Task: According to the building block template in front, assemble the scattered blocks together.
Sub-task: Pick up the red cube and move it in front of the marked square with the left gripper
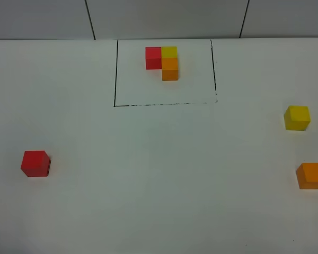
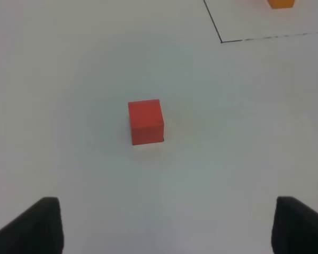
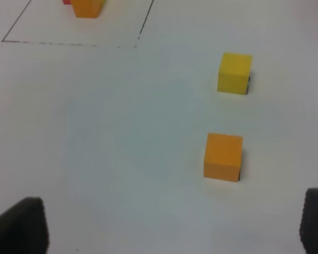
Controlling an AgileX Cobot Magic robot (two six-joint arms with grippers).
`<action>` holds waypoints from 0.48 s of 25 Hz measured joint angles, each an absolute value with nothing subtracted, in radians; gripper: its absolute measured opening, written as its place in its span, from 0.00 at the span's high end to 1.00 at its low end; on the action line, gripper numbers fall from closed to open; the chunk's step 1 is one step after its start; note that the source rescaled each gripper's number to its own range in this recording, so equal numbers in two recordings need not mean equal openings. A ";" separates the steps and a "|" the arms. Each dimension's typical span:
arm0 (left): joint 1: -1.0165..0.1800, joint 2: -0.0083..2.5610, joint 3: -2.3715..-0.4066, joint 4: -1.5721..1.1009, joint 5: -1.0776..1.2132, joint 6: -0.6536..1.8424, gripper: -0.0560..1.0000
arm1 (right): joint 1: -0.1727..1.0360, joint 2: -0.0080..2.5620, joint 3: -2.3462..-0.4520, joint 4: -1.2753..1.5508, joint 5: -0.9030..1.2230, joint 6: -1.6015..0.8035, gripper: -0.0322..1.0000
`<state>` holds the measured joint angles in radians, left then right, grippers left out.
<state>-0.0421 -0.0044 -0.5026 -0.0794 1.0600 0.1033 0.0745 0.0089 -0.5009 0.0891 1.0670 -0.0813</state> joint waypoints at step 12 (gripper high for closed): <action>-0.042 -0.004 -0.503 -0.079 1.060 0.104 0.22 | 0.074 0.009 -0.501 0.093 1.067 -0.082 0.08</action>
<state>-0.0421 -0.0044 -0.5026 -0.0794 1.0600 0.1042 0.0745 0.0089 -0.5009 0.0931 1.0670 -0.0822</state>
